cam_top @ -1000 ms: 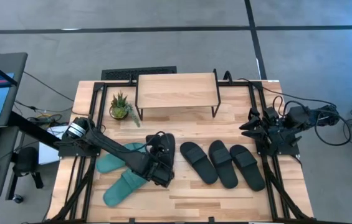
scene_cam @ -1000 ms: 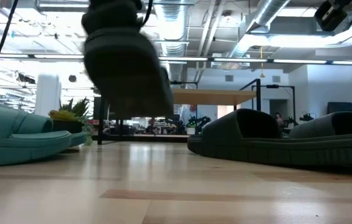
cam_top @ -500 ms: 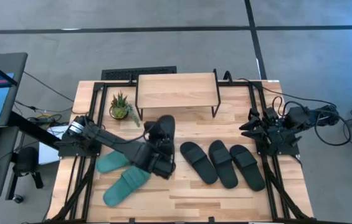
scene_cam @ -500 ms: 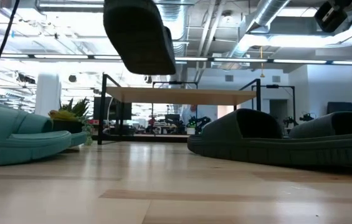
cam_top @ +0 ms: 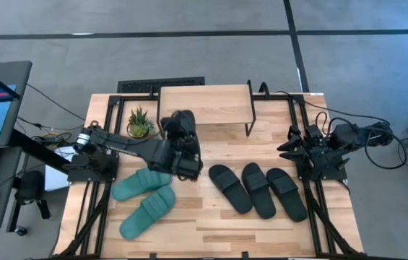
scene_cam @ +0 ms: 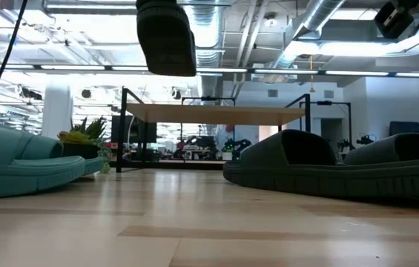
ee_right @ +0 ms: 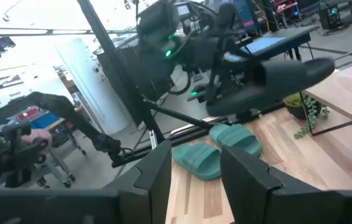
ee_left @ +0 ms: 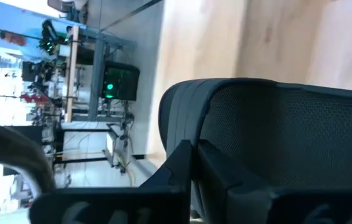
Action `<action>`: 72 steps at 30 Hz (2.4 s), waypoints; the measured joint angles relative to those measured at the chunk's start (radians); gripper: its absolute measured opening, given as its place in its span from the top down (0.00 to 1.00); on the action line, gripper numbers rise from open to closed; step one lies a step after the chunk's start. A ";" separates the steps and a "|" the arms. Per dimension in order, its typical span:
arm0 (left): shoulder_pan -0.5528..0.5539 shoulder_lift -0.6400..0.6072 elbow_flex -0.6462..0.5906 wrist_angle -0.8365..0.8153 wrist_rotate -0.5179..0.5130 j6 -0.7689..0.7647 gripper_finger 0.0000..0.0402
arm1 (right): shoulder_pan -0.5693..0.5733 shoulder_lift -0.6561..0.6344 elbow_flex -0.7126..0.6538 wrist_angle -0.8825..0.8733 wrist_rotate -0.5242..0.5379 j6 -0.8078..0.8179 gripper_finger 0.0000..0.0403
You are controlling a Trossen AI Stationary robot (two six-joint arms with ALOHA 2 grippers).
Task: Pick and place slides into the shelf
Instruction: Put the black slide on the shelf
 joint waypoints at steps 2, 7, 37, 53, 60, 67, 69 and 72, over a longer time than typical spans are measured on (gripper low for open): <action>0.041 -0.016 0.000 0.011 -0.002 0.054 1.00 | 0.000 0.000 0.000 0.000 0.000 -0.001 0.69; 0.161 -0.042 0.000 0.127 0.051 0.290 1.00 | -0.001 0.000 0.000 -0.004 0.000 -0.002 0.69; 0.589 -0.060 -0.123 0.516 0.377 0.785 1.00 | -0.003 0.000 0.000 0.027 0.167 0.035 0.69; 0.619 -0.068 -0.180 0.495 0.378 0.791 1.00 | -0.029 0.000 0.000 0.027 0.166 0.034 0.69; 0.623 -0.068 -0.180 0.484 0.375 0.804 1.00 | -0.029 0.000 0.000 0.026 0.166 0.034 0.69; 0.623 -0.068 -0.180 0.439 0.369 0.822 1.00 | -0.029 0.000 0.000 0.026 0.166 0.034 0.69; 0.623 -0.068 -0.180 0.423 0.366 0.823 1.00 | -0.029 0.000 0.000 0.026 0.166 0.034 0.69; 0.623 -0.068 -0.180 0.421 0.366 0.849 1.00 | -0.029 0.000 0.000 0.026 0.166 0.034 0.69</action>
